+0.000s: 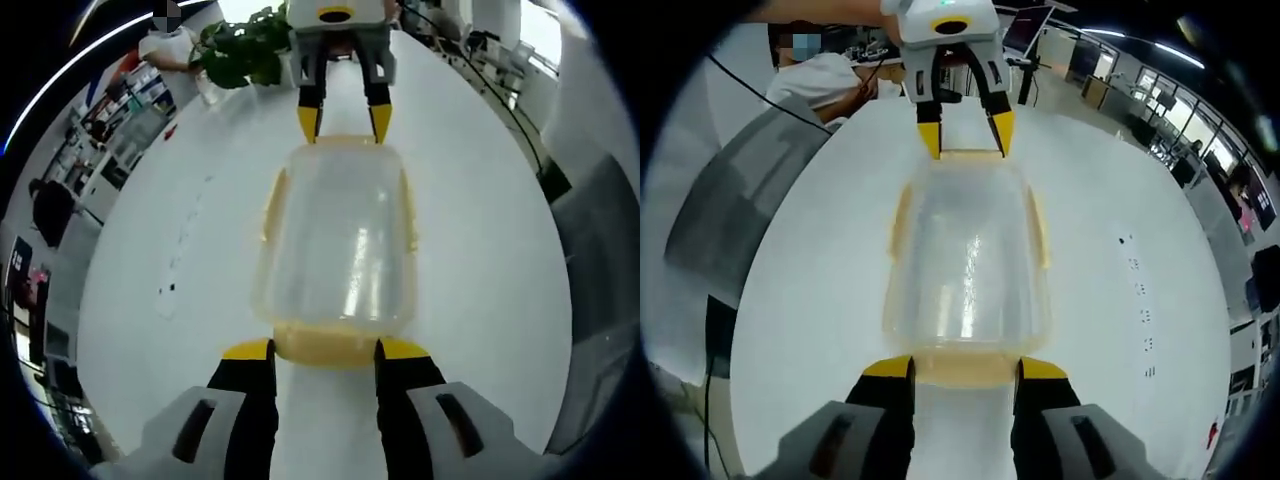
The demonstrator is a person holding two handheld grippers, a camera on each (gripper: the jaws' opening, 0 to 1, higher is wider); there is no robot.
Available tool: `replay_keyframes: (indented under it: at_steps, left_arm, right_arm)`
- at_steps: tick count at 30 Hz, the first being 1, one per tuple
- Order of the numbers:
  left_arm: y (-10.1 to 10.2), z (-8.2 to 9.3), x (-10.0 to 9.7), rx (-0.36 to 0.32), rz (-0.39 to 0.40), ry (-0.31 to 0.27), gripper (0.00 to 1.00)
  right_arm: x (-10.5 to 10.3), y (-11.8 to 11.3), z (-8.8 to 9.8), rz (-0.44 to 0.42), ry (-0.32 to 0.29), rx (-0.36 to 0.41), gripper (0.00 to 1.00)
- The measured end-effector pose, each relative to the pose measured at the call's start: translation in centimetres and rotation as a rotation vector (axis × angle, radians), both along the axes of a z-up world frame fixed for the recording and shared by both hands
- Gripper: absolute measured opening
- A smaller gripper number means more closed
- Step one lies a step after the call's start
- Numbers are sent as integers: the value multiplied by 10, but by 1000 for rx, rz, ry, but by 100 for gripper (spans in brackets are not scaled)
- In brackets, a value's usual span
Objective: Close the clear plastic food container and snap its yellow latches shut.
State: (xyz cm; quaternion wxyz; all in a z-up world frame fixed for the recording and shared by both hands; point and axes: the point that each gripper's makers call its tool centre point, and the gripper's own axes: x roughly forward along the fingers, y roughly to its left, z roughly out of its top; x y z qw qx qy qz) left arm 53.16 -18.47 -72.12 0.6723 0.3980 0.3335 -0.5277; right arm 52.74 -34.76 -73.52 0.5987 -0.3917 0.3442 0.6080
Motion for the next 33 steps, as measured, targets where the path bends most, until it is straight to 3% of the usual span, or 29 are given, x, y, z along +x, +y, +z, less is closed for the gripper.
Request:
replay_keyframes:
  at_steps: [12, 33]
  left_arm:
    - [0, -13, 2, 20, 7, 25, 37]
    - [-1, -17, -4, -8, -5, 61, 36]
  right_arm:
    - [-3, -2, -7, 4, 22, -12, 36]
    - [-7, -3, -10, 1, 45, -13, 36]
